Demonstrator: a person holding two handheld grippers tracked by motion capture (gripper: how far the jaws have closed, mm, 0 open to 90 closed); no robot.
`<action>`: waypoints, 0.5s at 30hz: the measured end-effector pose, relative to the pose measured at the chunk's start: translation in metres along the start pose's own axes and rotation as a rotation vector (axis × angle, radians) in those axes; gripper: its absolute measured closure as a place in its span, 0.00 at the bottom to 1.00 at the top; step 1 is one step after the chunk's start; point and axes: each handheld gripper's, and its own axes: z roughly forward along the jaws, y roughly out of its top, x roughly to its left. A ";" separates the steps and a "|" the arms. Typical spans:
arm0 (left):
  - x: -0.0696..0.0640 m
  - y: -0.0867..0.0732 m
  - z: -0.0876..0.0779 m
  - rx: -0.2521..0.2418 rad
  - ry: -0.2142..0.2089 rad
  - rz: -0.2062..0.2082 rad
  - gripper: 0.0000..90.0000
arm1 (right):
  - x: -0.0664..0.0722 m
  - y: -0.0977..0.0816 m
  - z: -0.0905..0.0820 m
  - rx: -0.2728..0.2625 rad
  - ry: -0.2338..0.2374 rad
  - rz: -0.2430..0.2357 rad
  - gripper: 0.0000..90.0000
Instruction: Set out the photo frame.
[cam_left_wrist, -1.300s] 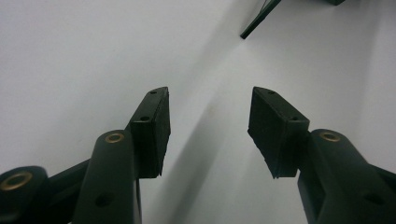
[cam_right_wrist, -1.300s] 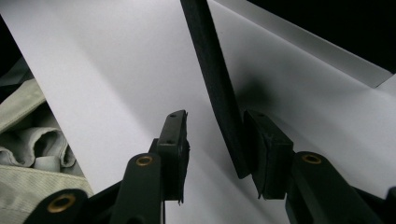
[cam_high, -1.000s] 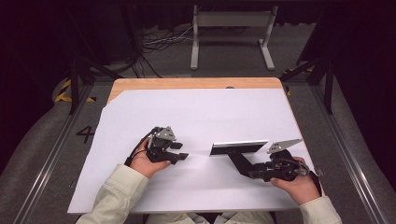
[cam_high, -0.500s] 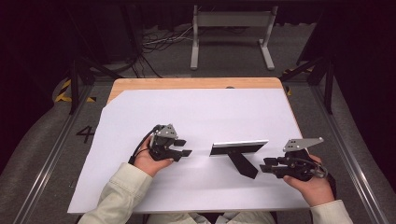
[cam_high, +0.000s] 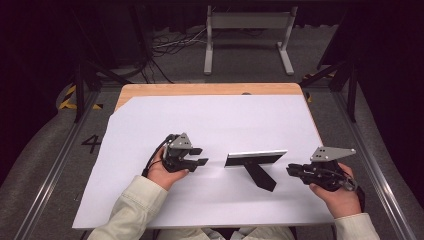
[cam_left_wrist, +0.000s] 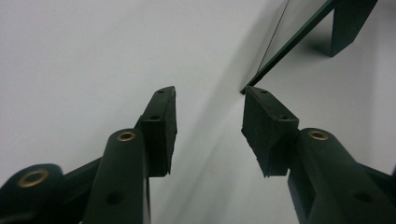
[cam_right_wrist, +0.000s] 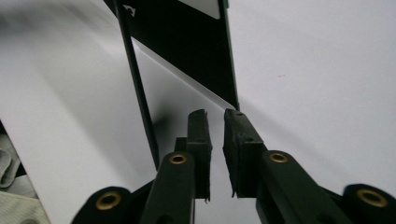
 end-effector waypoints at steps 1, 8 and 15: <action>0.000 0.000 0.000 0.000 0.000 0.000 0.63 | 0.000 0.000 0.000 0.000 0.000 0.000 0.90; -0.004 0.004 0.009 -0.002 -0.015 -0.018 0.74 | -0.007 -0.004 0.000 -0.011 -0.021 0.003 1.00; -0.006 0.006 0.016 0.001 -0.020 -0.020 0.78 | -0.009 -0.004 0.002 -0.009 -0.019 0.008 1.00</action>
